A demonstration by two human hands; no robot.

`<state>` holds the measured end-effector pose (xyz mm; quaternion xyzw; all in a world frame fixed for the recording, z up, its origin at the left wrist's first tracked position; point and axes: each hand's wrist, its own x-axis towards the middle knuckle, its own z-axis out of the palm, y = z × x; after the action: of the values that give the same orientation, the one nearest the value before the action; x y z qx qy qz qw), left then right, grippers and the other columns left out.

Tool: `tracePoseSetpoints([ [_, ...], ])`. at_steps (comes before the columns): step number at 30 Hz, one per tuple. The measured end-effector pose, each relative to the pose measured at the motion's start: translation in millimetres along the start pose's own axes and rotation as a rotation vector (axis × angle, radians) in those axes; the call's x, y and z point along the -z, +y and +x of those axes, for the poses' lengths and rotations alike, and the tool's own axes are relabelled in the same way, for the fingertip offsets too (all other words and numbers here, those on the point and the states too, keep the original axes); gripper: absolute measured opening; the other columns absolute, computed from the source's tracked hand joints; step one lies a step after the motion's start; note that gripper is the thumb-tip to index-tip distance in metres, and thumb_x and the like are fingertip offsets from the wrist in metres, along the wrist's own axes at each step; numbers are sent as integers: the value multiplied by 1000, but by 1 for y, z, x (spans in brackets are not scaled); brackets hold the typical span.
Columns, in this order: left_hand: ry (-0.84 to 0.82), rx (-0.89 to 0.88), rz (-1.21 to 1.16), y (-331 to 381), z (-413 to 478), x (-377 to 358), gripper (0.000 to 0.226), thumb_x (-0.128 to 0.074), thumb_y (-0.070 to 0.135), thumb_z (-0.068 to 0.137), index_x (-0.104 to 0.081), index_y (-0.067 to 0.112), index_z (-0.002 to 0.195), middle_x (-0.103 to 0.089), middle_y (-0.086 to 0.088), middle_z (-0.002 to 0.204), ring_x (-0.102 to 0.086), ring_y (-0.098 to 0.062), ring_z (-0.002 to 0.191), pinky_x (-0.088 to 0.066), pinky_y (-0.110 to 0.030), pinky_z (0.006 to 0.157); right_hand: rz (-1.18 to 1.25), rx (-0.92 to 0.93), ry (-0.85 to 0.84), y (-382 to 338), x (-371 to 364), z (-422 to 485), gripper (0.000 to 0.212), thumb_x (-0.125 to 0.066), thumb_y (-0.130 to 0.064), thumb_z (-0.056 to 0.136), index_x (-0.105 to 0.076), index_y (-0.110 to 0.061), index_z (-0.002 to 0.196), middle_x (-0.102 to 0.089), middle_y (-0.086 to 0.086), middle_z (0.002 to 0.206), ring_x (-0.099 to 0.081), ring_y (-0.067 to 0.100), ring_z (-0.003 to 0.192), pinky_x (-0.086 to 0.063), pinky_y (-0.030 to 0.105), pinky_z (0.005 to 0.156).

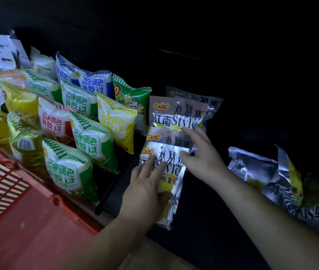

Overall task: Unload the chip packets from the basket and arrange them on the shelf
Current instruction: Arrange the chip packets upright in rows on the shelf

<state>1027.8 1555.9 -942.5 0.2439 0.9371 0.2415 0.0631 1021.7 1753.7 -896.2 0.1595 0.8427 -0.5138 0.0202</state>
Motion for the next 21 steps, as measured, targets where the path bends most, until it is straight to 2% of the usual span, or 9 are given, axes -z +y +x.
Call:
tracePoseSetpoints([
  [1, 2, -1, -1, 1, 2, -1, 82, -78, 44, 81, -39, 36, 153, -22, 9, 167, -31, -25, 141, -51, -38, 97, -18, 0, 10, -1, 1, 0, 66, -63, -18, 98, -37, -45, 153, -6, -20, 168, -19, 3, 151, -27, 2, 88],
  [3, -3, -8, -6, 2, 6, -1, 78, -77, 44, 81, -43, 34, 150, -24, 7, 166, -31, -25, 142, -51, -38, 97, -39, -1, 88, -2, 1, -5, 65, -66, -22, 97, -40, -45, 151, -17, -17, 165, -28, -1, 142, -27, 1, 82],
  [5, -6, -8, -14, 2, 6, -1, 73, -76, 45, 80, -46, 31, 146, -27, 5, 164, -30, -25, 142, -52, -40, 99, -63, 7, 169, 1, -3, -14, 61, -68, -25, 96, -44, -42, 149, -30, -17, 157, -38, -4, 128, -32, 9, 88],
  [7, -16, 9, 4, 2, 4, 2, 70, -71, 52, 79, -48, 33, 143, -28, 1, 160, -29, -27, 140, -51, -45, 100, -88, -2, 178, 9, -11, -24, 57, -66, -31, 98, -45, -39, 150, -35, -17, 152, -41, -3, 121, -37, 20, 96],
  [10, -121, 63, 152, 4, -2, 11, 71, -54, 60, 81, -33, 48, 147, -15, 3, 161, -21, -29, 141, -47, -47, 103, -160, -5, 84, 22, -24, -36, 56, -59, -36, 101, -39, -38, 153, -32, -19, 155, -40, 4, 136, -33, 22, 99],
  [13, -213, 108, 162, 1, -10, 21, 75, -55, 56, 81, -25, 50, 150, -13, 4, 163, -20, -29, 142, -46, -42, 104, -145, -25, 5, 27, -30, -41, 58, -54, -38, 104, -31, -43, 156, -22, -20, 164, -27, 6, 149, -27, 23, 107],
  [17, -283, 79, 269, 2, -23, 25, 74, -56, 54, 82, -24, 47, 148, -14, 5, 159, -26, -26, 138, -51, -40, 98, -147, -55, -54, 32, -30, -40, 59, -51, -43, 104, -26, -44, 157, -13, -19, 168, -15, 9, 155, -24, 33, 118],
  [21, -224, 41, 241, 3, -20, 22, 74, -59, 53, 88, -22, 49, 152, -10, 7, 163, -23, -22, 142, -51, -37, 99, -146, -13, -39, 37, -30, -46, 57, -56, -35, 103, -33, -47, 154, -10, -26, 166, -18, 1, 151, -24, 24, 112],
])
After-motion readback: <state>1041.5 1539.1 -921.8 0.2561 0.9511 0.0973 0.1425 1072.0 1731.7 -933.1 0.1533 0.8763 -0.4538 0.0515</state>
